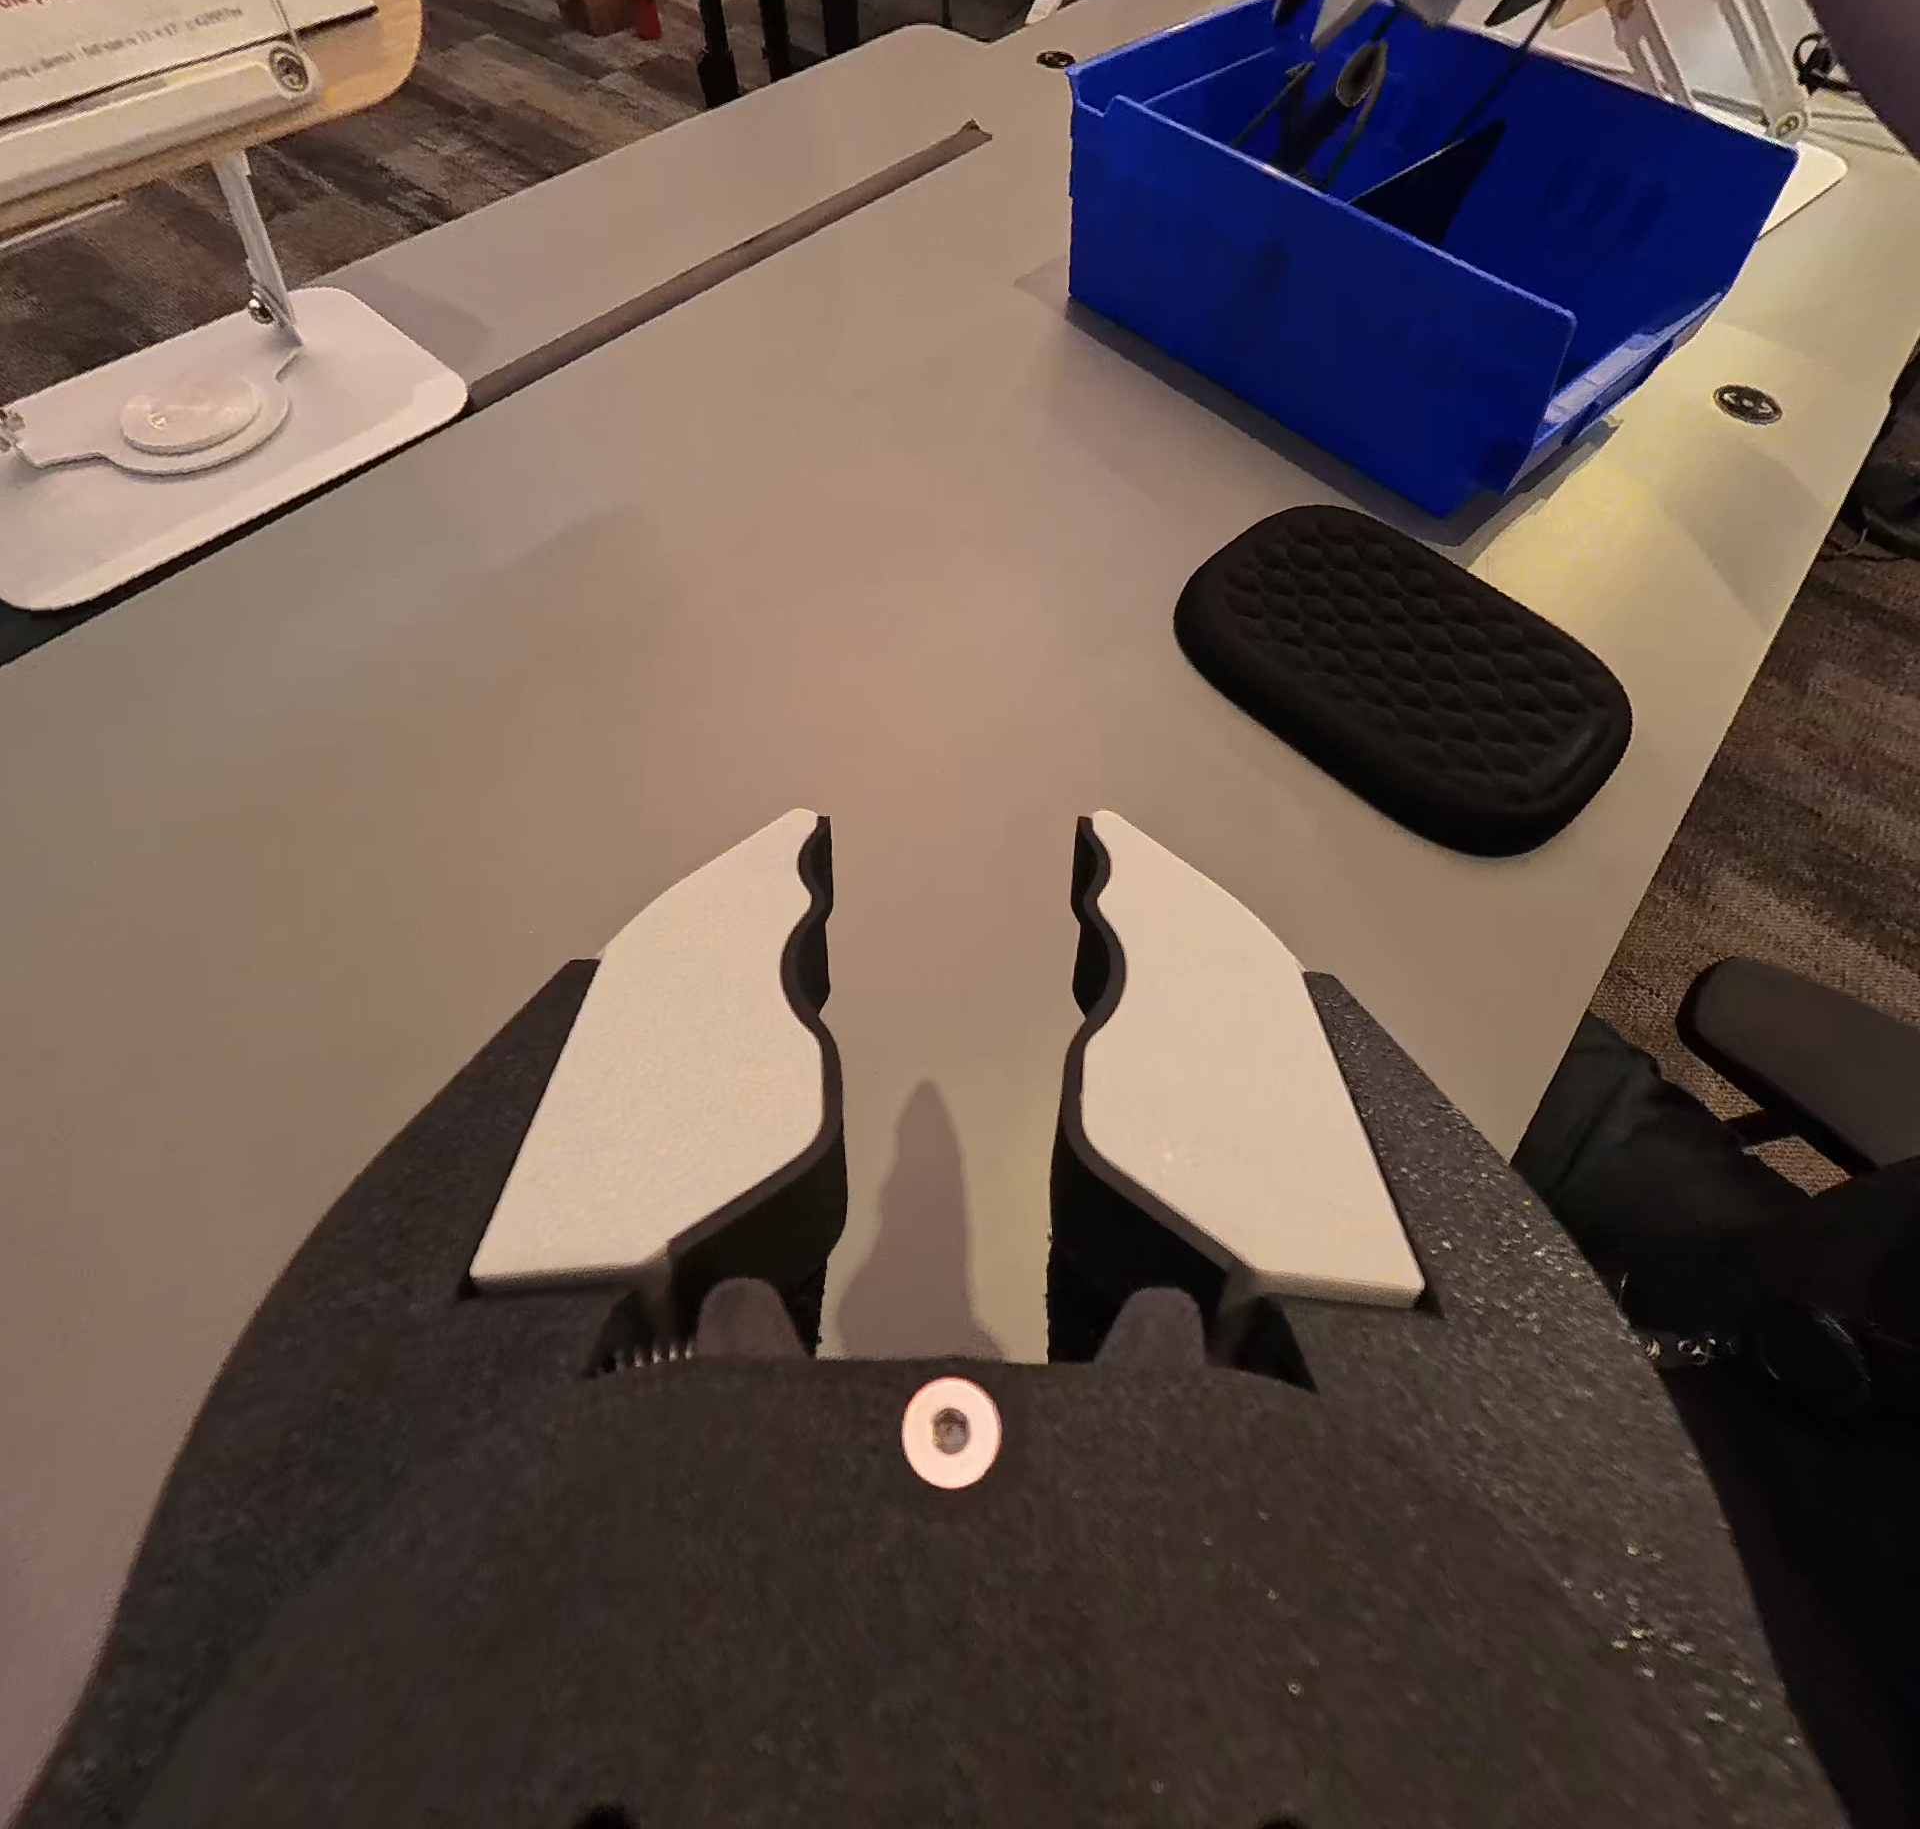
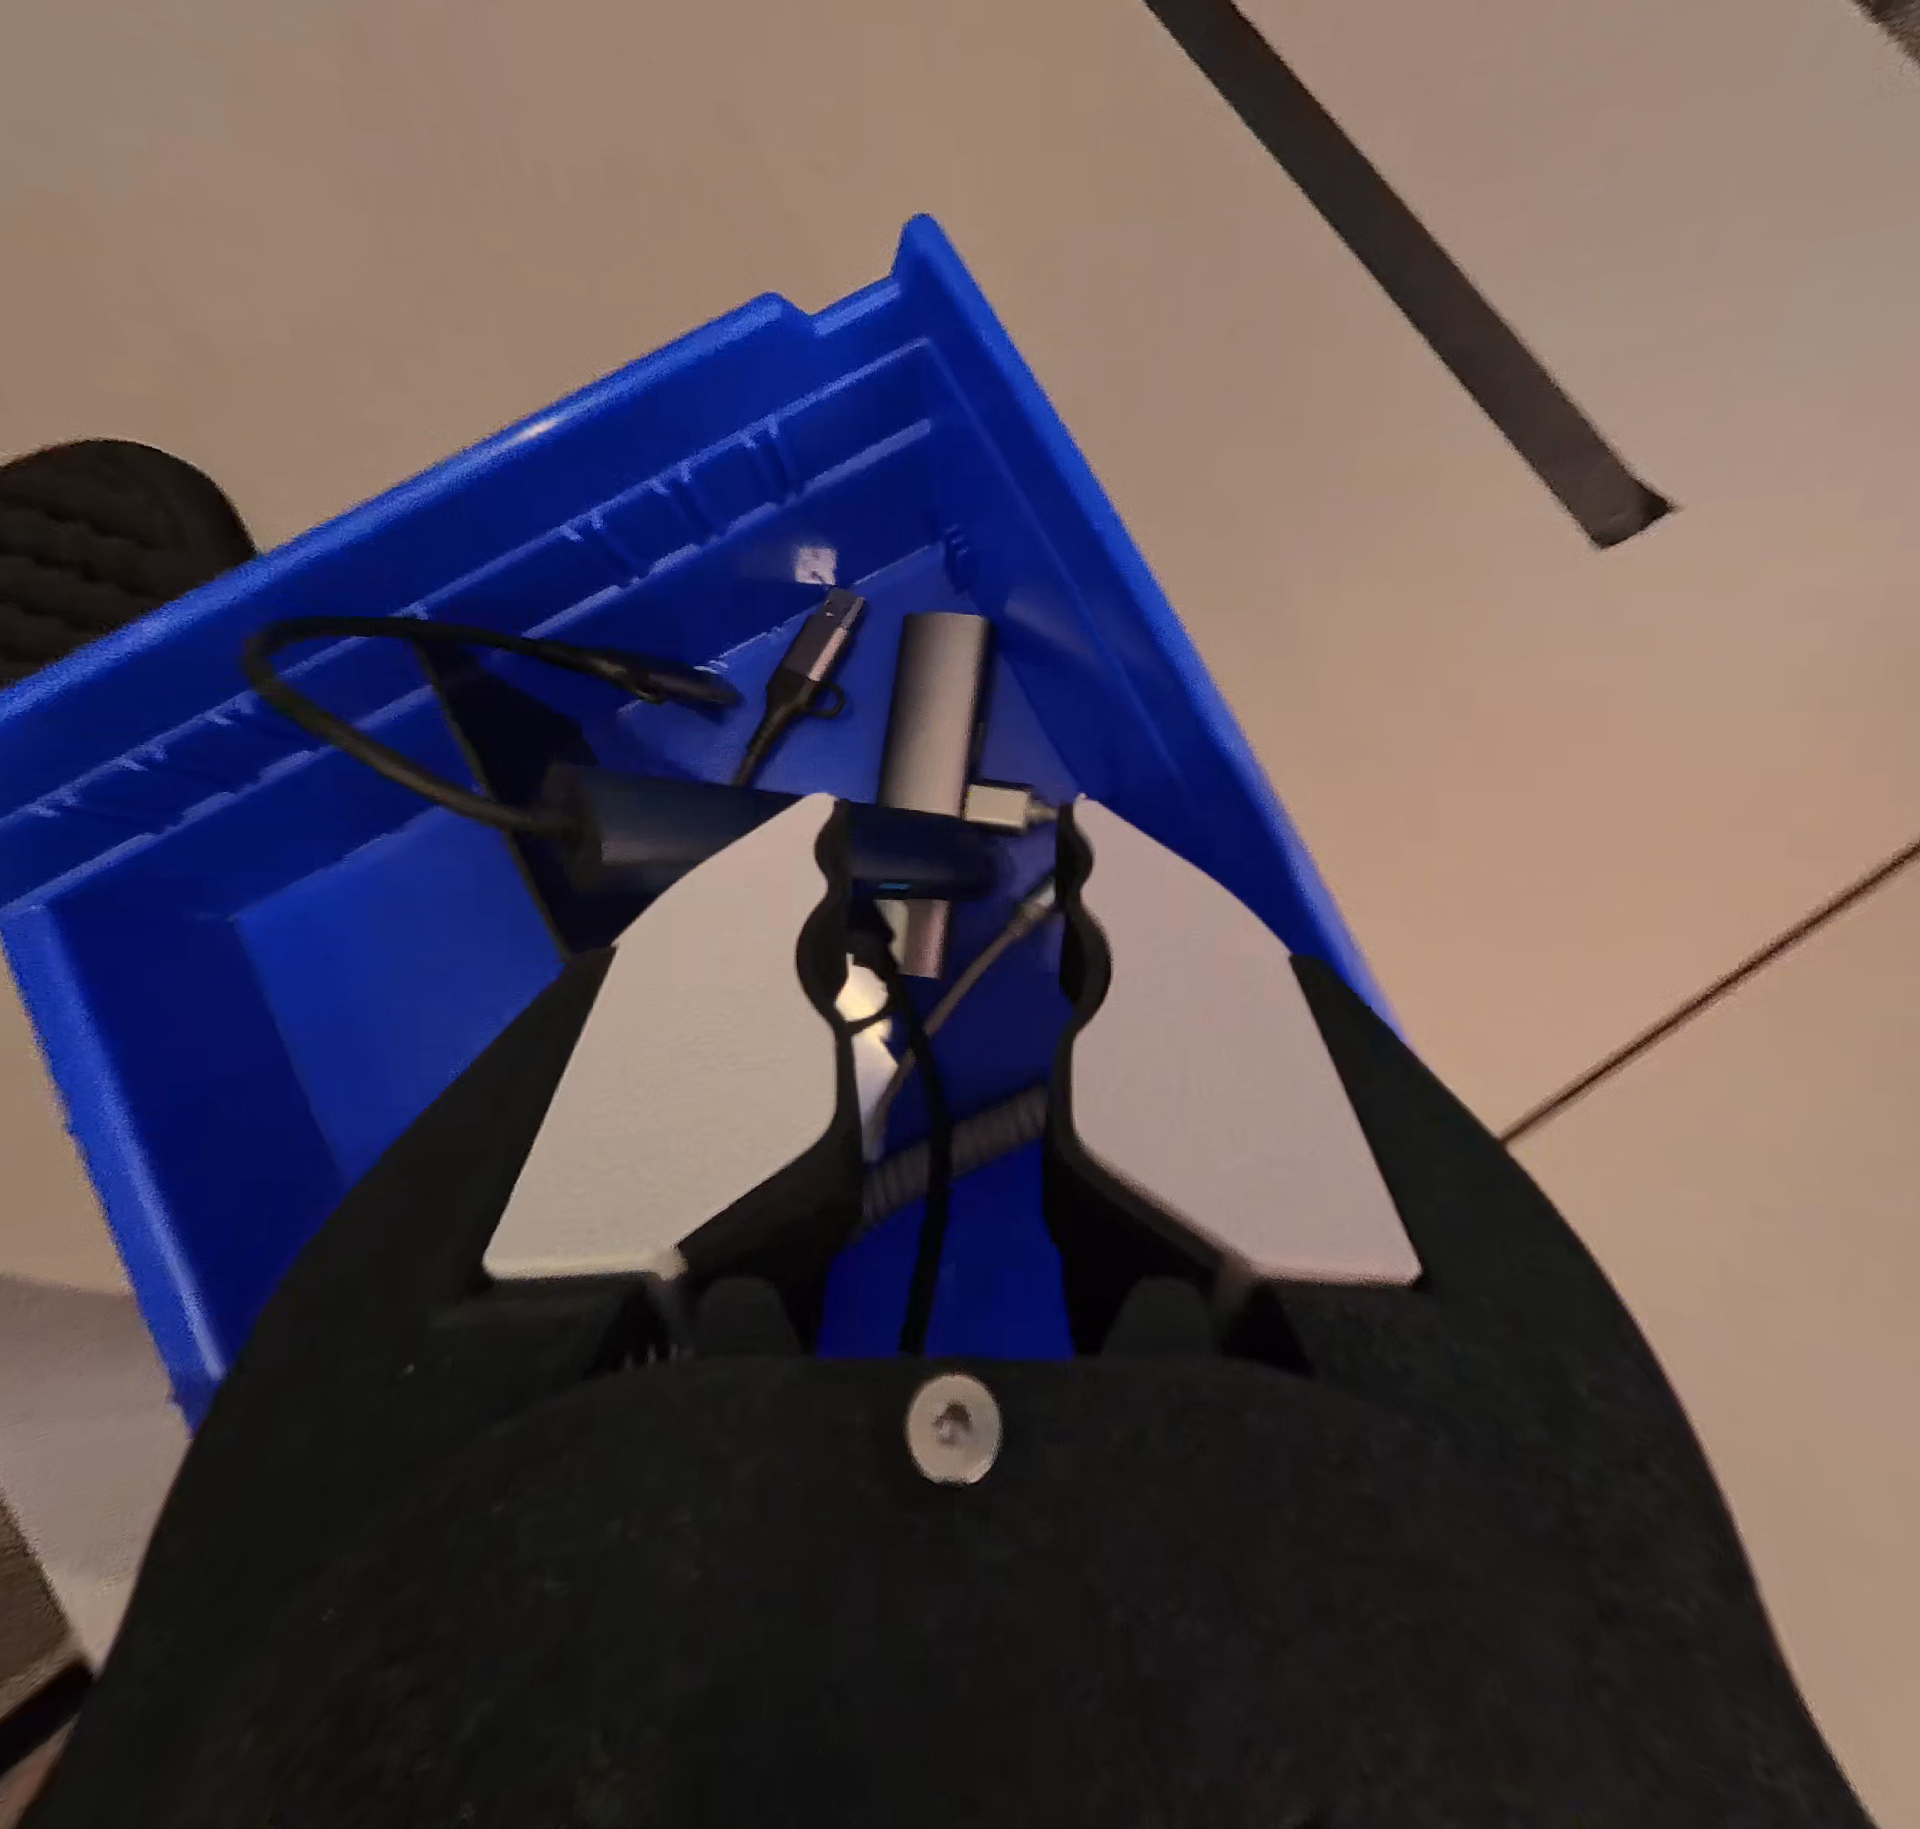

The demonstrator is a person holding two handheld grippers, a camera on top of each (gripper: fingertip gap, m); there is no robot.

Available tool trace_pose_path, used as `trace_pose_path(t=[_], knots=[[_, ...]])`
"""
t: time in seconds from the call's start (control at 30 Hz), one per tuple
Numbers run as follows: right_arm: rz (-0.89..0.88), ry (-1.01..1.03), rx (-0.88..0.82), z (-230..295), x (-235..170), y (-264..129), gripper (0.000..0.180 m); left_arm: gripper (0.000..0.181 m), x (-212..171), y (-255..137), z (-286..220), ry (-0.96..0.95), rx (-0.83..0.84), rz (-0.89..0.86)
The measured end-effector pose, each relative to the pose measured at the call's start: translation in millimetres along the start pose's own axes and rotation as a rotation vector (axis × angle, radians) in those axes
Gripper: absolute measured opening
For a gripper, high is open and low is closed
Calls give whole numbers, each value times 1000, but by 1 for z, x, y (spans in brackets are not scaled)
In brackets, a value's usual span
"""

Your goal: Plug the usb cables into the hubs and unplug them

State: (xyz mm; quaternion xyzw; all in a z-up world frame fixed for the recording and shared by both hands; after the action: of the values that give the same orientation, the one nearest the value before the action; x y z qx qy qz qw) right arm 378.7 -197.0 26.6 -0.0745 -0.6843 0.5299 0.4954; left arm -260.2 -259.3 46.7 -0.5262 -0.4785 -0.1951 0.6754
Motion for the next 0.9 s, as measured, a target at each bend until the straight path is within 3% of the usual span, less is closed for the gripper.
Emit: trace_pose_path(t=[0.17, 0.37, 0.53, 0.6, 0.73, 0.9], knots=[[-16, -39, -89, -8, 7, -13, 39, 44, 4, 6, -4, 12, 2, 4], [-198, -64, -264, -8, 15, -43, 41, 44, 2, 11, -2, -6, -1, 11], [-195, -50, -392, 34, 13, -81, 42, 44, 2, 9, 5, 9, 14, 1], [-174, -51, -421, 61, 7, -86, 32, 44, 2, 8, 10, 16, 27, -7], [-107, -71, -442, 106, -6, -74, 8, 44, 1, 7, 15, 27, 25, -36], [-79, -27, -426, 121, -6, -36, 5, 43, -1, 8, 16, -5, -22, -79]])
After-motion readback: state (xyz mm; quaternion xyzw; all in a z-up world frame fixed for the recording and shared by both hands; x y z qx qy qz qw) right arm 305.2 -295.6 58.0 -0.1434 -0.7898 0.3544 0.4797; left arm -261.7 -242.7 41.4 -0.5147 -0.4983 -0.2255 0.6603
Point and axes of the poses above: each gripper's, where its closed fingertips meet, y out along the fingers, x out of its top, z = x × y across the jaws, the point moved 10 cm from there along -y, back along the fingers, and after that the axes turned 2 degrees about z, right-handed, at the moved point
